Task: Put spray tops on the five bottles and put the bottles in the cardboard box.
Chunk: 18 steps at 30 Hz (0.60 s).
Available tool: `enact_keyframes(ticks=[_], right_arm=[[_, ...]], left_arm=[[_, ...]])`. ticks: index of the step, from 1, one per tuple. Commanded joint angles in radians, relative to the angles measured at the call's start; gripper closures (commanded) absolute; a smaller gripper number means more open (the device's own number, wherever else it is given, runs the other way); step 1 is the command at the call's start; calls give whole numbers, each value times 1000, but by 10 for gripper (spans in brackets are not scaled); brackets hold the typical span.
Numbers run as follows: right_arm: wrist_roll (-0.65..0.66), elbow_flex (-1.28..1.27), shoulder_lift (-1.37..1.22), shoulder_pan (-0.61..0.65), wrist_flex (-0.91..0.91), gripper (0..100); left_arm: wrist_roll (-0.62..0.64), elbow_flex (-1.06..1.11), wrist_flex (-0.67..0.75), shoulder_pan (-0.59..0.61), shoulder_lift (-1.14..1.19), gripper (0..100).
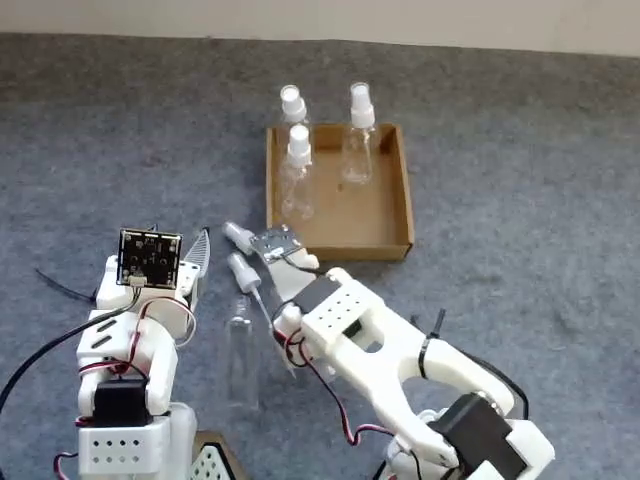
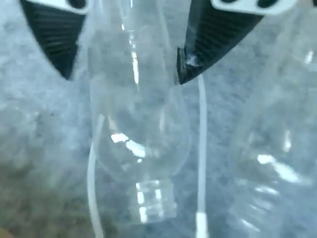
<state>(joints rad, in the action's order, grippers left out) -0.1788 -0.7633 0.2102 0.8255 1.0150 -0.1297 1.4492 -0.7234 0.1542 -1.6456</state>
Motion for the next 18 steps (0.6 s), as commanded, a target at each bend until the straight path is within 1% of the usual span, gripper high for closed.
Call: enact_keyframes(ticks=[1,4,8,11,13,15,18], right_arm=[[224,2,19,-91,10,889],[376,10,19,-160,53,913],[399,15,47,-245,166,913],[414,12,148,-302,208,918],[468,7,243,-335,252,926],[508,12,348,-384,320,950],[580,13,472,-516,426,957]], left_arm=[[5,-4,9,4,2,797],[5,-4,9,4,2,797],[5,-16,5,8,2,797],[5,-73,-17,12,24,797],[5,-134,-52,12,99,797],[3,-205,-57,13,228,797],[3,-344,-66,33,481,797]])
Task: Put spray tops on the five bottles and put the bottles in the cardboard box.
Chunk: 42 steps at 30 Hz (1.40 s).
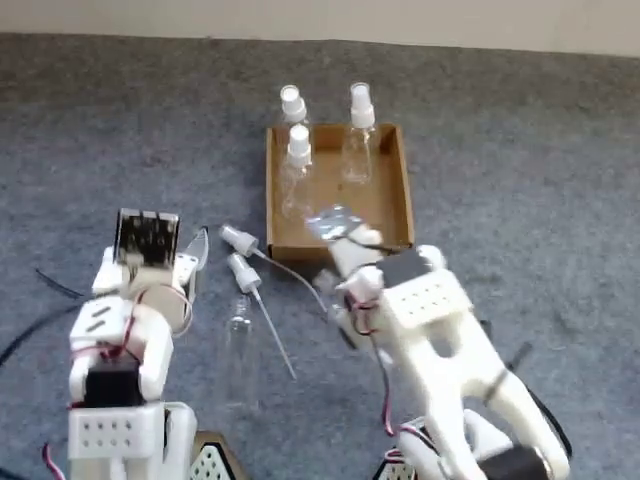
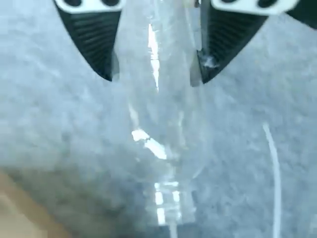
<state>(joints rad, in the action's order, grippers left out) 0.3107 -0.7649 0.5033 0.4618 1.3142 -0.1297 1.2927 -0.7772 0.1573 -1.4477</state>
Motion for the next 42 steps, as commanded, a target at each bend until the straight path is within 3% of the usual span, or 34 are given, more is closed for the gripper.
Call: enact_keyframes(ticks=[1,4,8,12,19,33,42], right_arm=[[137,15,205,-209,154,957],[272,15,217,-412,183,957],[414,15,151,-679,88,957],[483,10,13,-800,-51,957],[503,65,-278,-852,-249,957],[505,251,-458,-891,-255,957],[505,251,-456,-888,-255,957]], left_arm=[[5,-245,-31,31,374,797],[9,-435,-120,27,622,797],[37,-670,-233,27,903,797],[163,-862,-322,-2,1115,797],[336,-1064,-356,-97,1374,797],[819,-1188,-354,-120,1684,797],[913,-1190,-350,-173,1771,797]])
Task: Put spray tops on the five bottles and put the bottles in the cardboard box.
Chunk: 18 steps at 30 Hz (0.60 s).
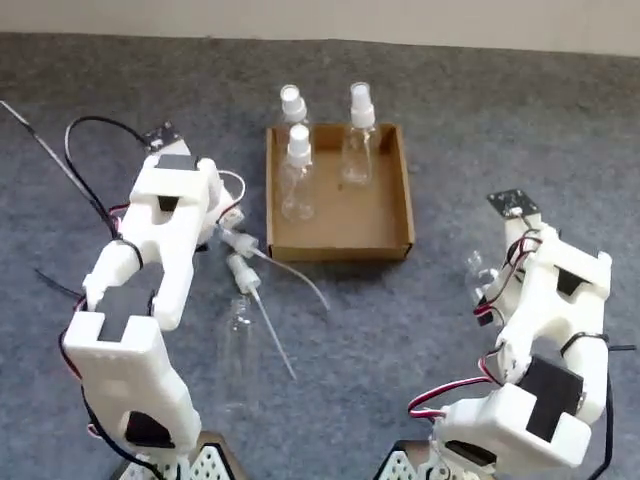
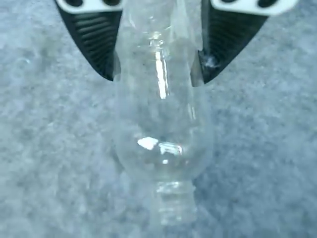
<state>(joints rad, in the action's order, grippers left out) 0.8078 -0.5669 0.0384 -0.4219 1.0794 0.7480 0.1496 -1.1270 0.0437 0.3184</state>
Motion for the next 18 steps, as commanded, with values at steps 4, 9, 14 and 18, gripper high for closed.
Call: enact_keyframes(ticks=[4,9,14,18], right_arm=[[9,53,8,-10,-21,957],[9,53,7,-12,-21,957],[9,51,7,-12,-21,957],[9,51,7,-12,-21,957]], left_arm=[[55,-47,23,-93,25,797],[55,-47,38,-88,53,805],[51,-48,43,-88,47,950],[49,-82,37,-74,48,995]])
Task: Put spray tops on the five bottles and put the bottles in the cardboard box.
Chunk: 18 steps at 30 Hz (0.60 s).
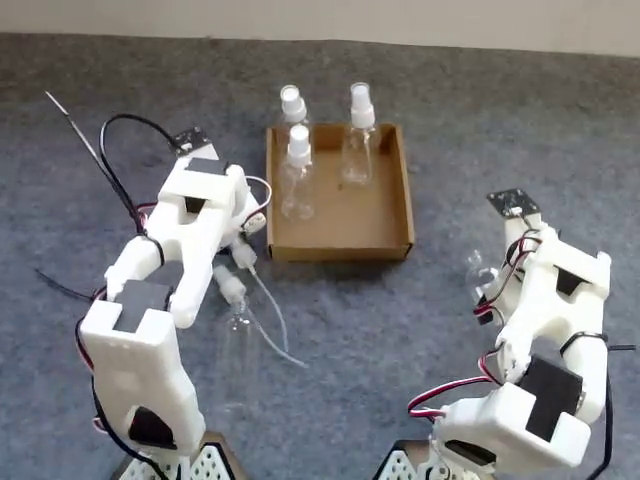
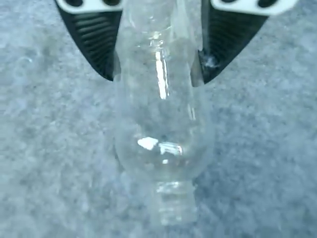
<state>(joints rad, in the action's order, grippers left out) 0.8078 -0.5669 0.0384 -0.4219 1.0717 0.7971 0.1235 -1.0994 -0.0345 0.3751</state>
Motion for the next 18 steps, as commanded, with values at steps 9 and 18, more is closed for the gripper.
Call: enact_keyframes(ticks=[9,18], right_arm=[[9,51,7,-12,-13,957],[6,51,7,-31,-12,957]], left_arm=[[-137,-280,-58,94,-13,995],[-766,-886,-577,231,-12,995]])
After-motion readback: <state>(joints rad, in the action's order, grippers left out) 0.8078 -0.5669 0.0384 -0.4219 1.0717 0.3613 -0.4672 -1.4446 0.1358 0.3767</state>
